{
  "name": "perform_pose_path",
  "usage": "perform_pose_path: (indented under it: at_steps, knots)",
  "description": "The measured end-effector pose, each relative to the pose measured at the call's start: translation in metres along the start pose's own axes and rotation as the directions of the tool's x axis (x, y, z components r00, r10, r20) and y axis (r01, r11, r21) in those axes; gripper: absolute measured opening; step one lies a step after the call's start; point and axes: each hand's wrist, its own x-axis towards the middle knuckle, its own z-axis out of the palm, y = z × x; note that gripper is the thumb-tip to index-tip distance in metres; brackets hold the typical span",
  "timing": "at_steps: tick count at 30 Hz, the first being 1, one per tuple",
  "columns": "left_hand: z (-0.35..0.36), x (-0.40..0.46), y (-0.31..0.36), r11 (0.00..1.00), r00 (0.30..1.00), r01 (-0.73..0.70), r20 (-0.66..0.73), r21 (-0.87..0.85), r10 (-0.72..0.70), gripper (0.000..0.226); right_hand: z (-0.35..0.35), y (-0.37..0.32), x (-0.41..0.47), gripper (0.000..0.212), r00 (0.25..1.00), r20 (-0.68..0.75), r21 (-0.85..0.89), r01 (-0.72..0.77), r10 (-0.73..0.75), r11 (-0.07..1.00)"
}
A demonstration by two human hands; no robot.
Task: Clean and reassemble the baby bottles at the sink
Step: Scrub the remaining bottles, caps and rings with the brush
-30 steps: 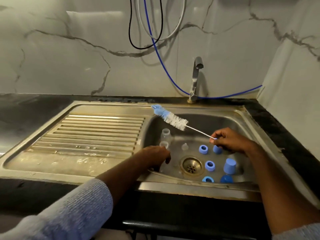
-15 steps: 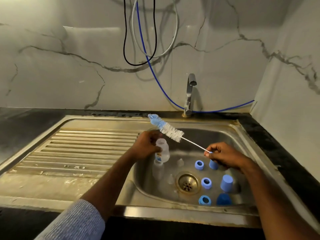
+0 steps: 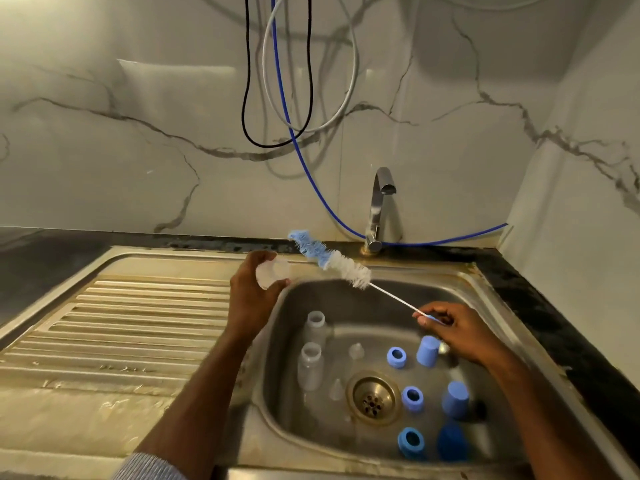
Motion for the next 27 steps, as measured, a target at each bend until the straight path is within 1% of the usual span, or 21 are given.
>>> perform_pose_path:
  at_steps: [1,3,6,8,10,12,16,19,21,24,27]
  knots:
    - [-0.004,0.004,-0.005,0.997,0.999,0.006,-0.035,0.077,-0.003,0.055,-0.001,0.000,-0.001,0.014,1.000,0.000,-0.013,-0.012,0.012,1.000]
    - [-0.012,0.008,-0.016,0.984,0.996,0.025,-0.089,0.178,-0.009,0.055,-0.002,-0.001,-0.002,0.016,0.999,0.030,-0.052,-0.037,0.039,0.998]
    - [-0.019,0.009,-0.024,0.966,0.997,0.031,-0.081,0.257,-0.010,0.051,0.002,-0.004,-0.005,0.018,0.995,0.086,-0.121,-0.048,0.058,0.992]
    - [-0.019,0.007,-0.024,0.958,0.999,0.020,-0.043,0.285,-0.008,0.050,0.004,-0.007,-0.007,0.018,0.994,0.094,-0.150,-0.041,0.056,0.988]
    - [-0.019,0.007,-0.024,0.955,1.000,-0.007,-0.013,0.296,0.011,0.050,0.004,-0.009,-0.009,0.019,0.996,0.070,-0.140,-0.036,0.046,0.990]
    - [-0.019,0.006,-0.025,0.952,1.000,-0.009,-0.008,0.306,0.012,0.051,0.002,-0.010,-0.011,0.019,0.999,0.037,-0.128,-0.031,0.036,0.991]
    - [-0.018,0.006,-0.030,0.937,1.000,0.017,-0.010,0.350,-0.015,0.052,0.002,-0.012,-0.013,0.019,1.000,0.019,-0.165,-0.007,0.010,0.986]
    - [-0.017,0.007,-0.033,0.913,1.000,-0.006,0.027,0.407,-0.006,0.051,0.001,-0.014,-0.014,0.018,1.000,0.013,-0.175,-0.012,0.015,0.984]
    - [-0.013,0.006,-0.034,0.905,0.997,-0.047,0.078,0.423,0.015,0.051,0.001,-0.015,-0.014,0.020,0.999,0.034,-0.200,-0.007,0.014,0.980]
    - [-0.005,0.003,-0.032,0.901,0.983,-0.132,0.173,0.413,0.065,0.048,0.002,-0.018,-0.014,0.024,0.997,0.071,-0.231,0.008,0.009,0.973]
    - [0.001,0.001,-0.029,0.900,0.965,-0.178,0.249,0.397,0.081,0.045,0.004,-0.021,-0.014,0.022,0.997,0.074,-0.250,0.017,0.002,0.968]
